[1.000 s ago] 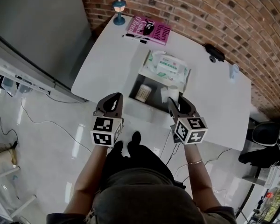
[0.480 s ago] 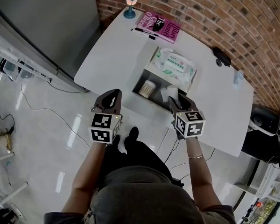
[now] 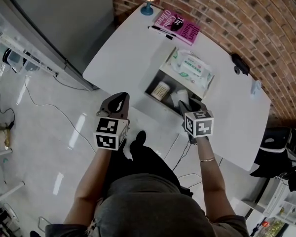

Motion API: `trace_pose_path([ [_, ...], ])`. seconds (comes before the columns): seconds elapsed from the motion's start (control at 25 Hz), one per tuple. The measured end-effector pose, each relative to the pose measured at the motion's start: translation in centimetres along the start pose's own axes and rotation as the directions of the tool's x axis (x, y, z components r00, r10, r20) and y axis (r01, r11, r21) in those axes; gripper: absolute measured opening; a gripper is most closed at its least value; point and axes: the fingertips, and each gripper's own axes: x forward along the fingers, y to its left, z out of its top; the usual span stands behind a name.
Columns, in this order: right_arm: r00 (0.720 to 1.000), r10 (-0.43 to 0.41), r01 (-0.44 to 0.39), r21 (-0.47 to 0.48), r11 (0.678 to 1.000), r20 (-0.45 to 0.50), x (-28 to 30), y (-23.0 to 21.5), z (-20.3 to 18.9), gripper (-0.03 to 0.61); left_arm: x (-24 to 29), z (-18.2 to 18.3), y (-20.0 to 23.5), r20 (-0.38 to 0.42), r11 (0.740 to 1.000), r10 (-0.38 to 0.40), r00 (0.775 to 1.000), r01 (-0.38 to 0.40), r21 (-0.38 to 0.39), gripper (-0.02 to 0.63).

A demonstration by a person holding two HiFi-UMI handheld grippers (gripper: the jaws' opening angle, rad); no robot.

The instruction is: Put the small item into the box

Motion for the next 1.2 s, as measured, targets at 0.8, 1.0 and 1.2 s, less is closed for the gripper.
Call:
trace_pose_path([
  [0.8, 0.972, -0.065, 0.017, -0.205, 0.979, -0.227, 2.8, 0.4, -2.4, 0.158, -1.5, -0.9, 2.0, 0.006, 0.997, 0.056, 0.998, -0.056, -0.046, 0.026],
  [1.0, 0.966, -0.092, 0.040, -0.210, 0.977, -0.243, 3.1, 0.3, -2.7, 0.158, -1.6, -1.1, 1.9, 0.006, 0.998, 0.051, 0.999, -0.051, -0.040, 0.026],
  [1.2, 0.960, -0.128, 0.075, -0.212, 0.974, -0.250, 3.0, -0.1, -2.4, 0.161, -1.9, -1.3, 2.1, 0.002, 0.998, 0.051, 0.999, -0.051, -0.037, 0.026],
])
